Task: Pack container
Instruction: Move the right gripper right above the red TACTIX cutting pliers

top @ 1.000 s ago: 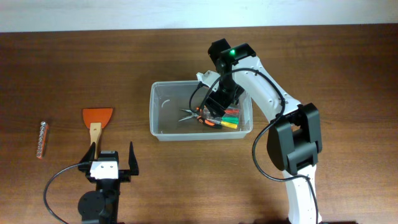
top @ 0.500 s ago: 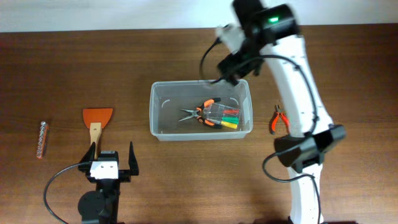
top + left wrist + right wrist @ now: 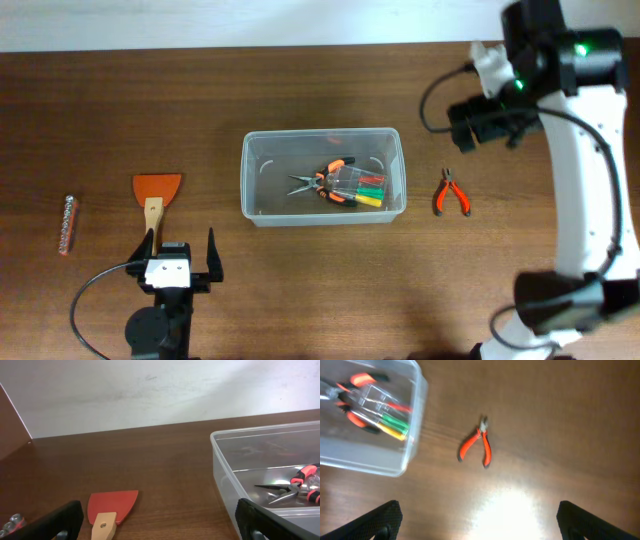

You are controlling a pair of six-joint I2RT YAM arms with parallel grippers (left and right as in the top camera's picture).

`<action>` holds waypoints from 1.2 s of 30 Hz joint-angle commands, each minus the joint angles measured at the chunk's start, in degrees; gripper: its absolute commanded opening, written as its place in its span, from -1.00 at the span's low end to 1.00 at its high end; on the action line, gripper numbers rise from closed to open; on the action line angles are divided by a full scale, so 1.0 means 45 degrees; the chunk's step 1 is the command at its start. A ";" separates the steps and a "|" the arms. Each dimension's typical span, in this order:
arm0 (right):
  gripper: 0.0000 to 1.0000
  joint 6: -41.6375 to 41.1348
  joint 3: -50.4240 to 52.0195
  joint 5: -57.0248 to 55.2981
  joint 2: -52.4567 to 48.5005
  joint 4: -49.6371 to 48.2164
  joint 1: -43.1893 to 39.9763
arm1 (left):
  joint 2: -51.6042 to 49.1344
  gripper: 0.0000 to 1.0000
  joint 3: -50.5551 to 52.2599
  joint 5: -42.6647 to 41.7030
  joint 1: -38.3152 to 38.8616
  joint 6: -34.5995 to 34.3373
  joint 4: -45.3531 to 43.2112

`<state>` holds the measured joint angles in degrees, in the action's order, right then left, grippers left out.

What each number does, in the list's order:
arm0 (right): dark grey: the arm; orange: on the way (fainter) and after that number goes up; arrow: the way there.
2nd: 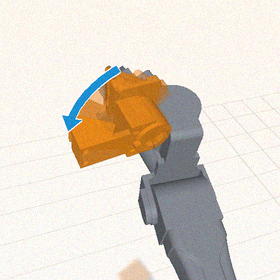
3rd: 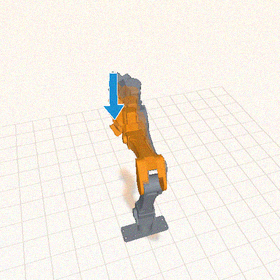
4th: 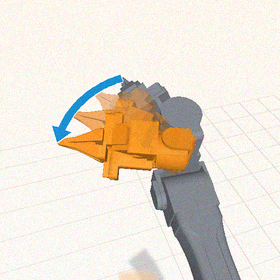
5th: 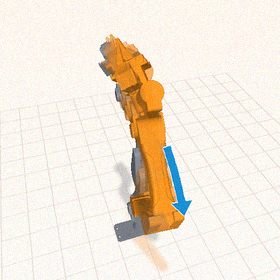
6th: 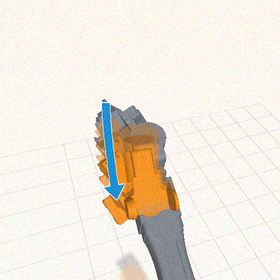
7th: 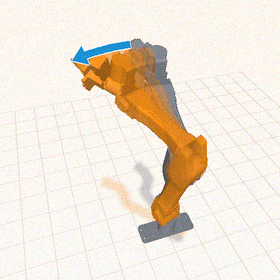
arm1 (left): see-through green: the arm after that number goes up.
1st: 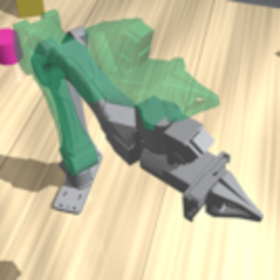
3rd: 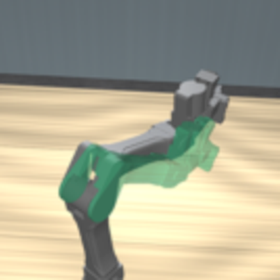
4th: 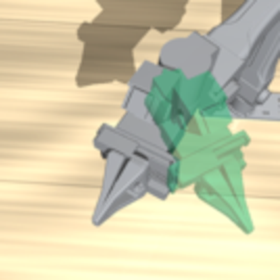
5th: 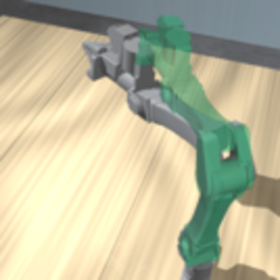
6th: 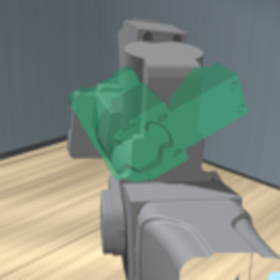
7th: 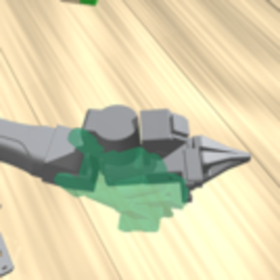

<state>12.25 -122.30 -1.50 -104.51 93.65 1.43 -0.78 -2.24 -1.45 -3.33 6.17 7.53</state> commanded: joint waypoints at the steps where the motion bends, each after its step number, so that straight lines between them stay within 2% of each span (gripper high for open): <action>1: 0.97 -0.0170 0.2346 -0.0112 0.0457 -0.0879 -0.0777 | 0.0097 0.98 0.0078 0.0049 0.0063 -0.0121 0.0000; 9: 0.97 0.0641 0.7159 0.0000 0.0005 -0.4396 -0.1574 | 0.0097 0.98 0.0078 0.0053 0.0063 -0.0121 -0.0005; 15: 0.97 0.2419 0.9049 0.0359 -0.0364 -0.6965 -0.1574 | 0.0097 0.98 0.0078 0.0053 0.0063 -0.0121 0.0000; 26: 0.97 0.3934 0.9753 0.0369 -0.0971 -0.8845 -0.1656 | 0.0097 0.98 0.0078 0.0053 0.0063 -0.0121 -0.0005; 36: 0.97 0.3949 0.9753 0.0272 -0.1899 -0.8874 -0.1729 | 0.0097 0.98 0.0078 0.0049 0.0063 -0.0121 -0.0005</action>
<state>29.23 -78.76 -0.40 -112.16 53.71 -5.76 -0.80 -2.24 -1.45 -3.33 6.17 7.51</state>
